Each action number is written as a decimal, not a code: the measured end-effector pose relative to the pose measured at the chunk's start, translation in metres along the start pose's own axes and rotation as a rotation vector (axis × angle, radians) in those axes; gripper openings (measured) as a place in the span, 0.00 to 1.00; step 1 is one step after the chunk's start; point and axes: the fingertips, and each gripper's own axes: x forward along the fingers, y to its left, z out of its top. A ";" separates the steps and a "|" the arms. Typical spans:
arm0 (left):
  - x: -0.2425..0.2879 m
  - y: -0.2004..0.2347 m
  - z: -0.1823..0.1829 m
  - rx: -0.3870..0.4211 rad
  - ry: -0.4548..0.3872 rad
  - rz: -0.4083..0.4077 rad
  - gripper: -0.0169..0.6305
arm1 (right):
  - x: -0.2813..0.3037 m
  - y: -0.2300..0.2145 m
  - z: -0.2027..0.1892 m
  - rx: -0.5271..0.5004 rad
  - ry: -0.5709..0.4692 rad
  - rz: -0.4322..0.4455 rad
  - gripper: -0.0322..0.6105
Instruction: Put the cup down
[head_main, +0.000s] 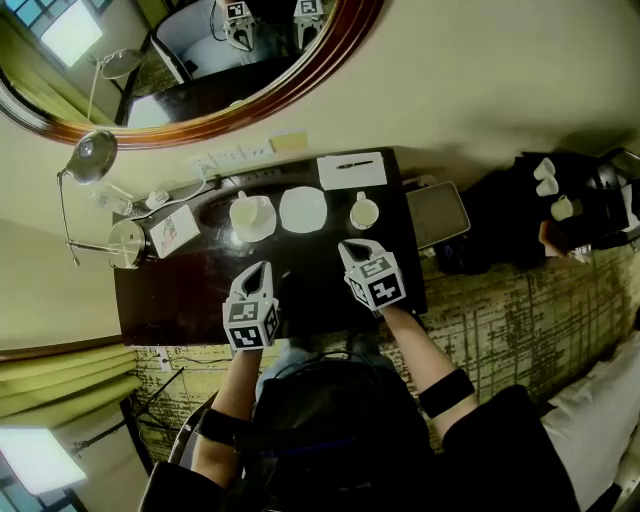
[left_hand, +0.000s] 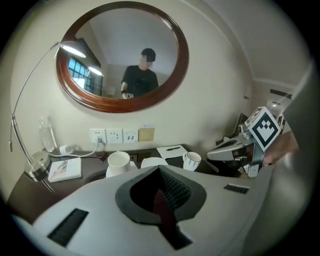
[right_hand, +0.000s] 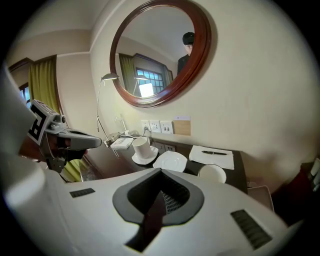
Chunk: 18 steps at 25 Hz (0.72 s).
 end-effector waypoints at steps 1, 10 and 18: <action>0.000 -0.004 0.001 0.006 0.000 -0.003 0.03 | -0.004 -0.005 -0.005 0.008 0.001 -0.010 0.05; 0.003 -0.033 0.004 0.001 0.000 -0.019 0.03 | -0.031 -0.035 -0.033 0.056 0.010 -0.055 0.05; 0.004 -0.046 -0.008 -0.024 0.002 -0.010 0.03 | -0.040 -0.045 -0.040 0.036 0.011 -0.055 0.05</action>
